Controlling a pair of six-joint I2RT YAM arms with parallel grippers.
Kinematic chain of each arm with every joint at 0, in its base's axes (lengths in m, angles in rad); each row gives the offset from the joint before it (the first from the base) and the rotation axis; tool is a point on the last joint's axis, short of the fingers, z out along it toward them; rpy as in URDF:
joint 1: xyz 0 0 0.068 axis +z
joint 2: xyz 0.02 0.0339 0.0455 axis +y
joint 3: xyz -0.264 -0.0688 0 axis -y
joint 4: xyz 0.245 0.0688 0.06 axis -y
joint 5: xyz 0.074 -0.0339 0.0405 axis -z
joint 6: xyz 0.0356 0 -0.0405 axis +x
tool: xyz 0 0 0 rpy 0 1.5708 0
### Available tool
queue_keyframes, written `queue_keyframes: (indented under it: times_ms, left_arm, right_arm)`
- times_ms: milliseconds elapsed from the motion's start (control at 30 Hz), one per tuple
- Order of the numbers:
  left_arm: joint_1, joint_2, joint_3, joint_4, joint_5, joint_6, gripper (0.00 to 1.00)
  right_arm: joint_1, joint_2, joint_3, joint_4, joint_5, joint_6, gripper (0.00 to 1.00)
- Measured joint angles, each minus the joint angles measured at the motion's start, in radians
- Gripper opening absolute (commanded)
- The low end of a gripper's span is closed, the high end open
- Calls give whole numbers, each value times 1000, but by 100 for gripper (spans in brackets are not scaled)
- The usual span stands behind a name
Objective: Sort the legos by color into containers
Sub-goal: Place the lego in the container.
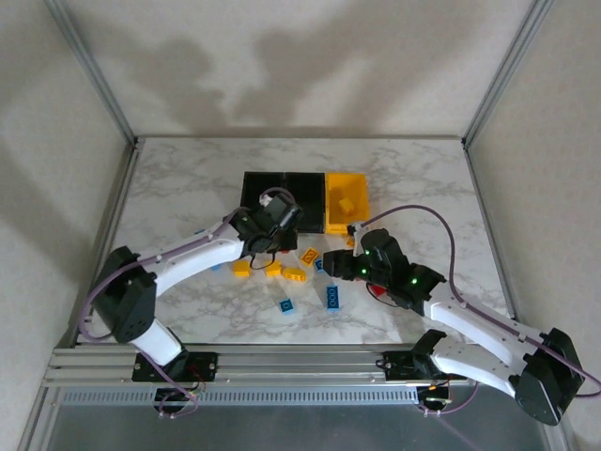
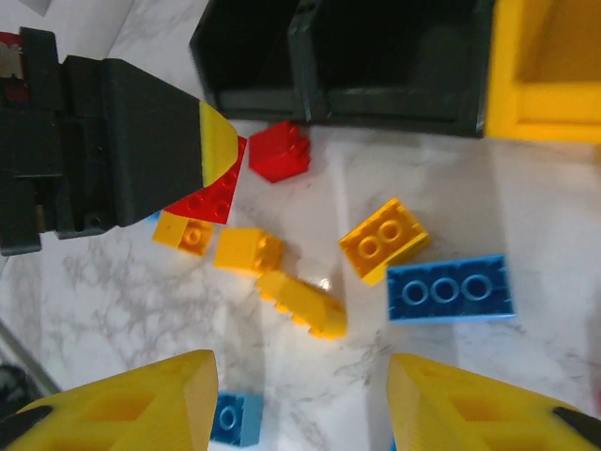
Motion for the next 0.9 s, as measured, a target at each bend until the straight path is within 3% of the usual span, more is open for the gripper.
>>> queue_keyframes:
  times_ms: [533,733,900]
  left_arm:
    - [64,484,551,-51,-25,86,7]
    - [76,573,613,-82,-60,96,10]
    - [80,582,621,-95,-66,96,22]
  right_arm:
    - [-24,-108,-65,-48,80,100,51]
    - [-26,-156,-66,-74,106,114,51]
    - [-27,-167,-67,-86,117,126,51]
